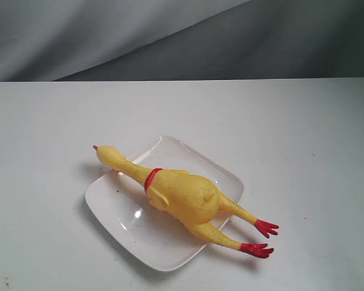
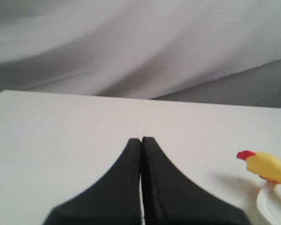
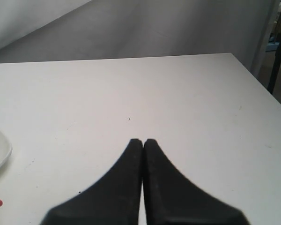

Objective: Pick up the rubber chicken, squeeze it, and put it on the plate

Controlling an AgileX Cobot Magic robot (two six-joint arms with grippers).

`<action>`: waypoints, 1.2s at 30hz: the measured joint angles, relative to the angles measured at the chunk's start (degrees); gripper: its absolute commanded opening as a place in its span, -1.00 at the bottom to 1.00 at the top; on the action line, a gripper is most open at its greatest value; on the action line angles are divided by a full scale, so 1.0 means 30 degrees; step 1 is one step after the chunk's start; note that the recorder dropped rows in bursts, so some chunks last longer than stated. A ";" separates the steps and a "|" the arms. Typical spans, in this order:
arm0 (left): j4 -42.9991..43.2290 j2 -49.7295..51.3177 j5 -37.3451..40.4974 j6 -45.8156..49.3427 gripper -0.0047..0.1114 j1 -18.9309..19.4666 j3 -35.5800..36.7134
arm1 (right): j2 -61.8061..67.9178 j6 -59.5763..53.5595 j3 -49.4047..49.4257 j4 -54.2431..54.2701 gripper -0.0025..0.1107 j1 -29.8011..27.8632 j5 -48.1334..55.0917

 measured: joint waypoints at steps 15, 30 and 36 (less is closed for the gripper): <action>-0.1139 0.0000 0.0612 -0.0485 -0.91 0.0000 0.0410 | 0.0000 0.0000 0.0000 0.0000 -0.96 0.0000 0.0000; -0.1179 0.0000 0.0612 -0.0514 -0.91 0.0000 0.0410 | 0.0000 0.0000 0.0000 0.0000 -0.96 0.0000 0.0000; -0.1216 0.0000 0.0612 -0.0514 -0.91 0.0000 0.0410 | 0.0000 0.0000 0.0000 0.0000 -0.96 0.0000 0.0000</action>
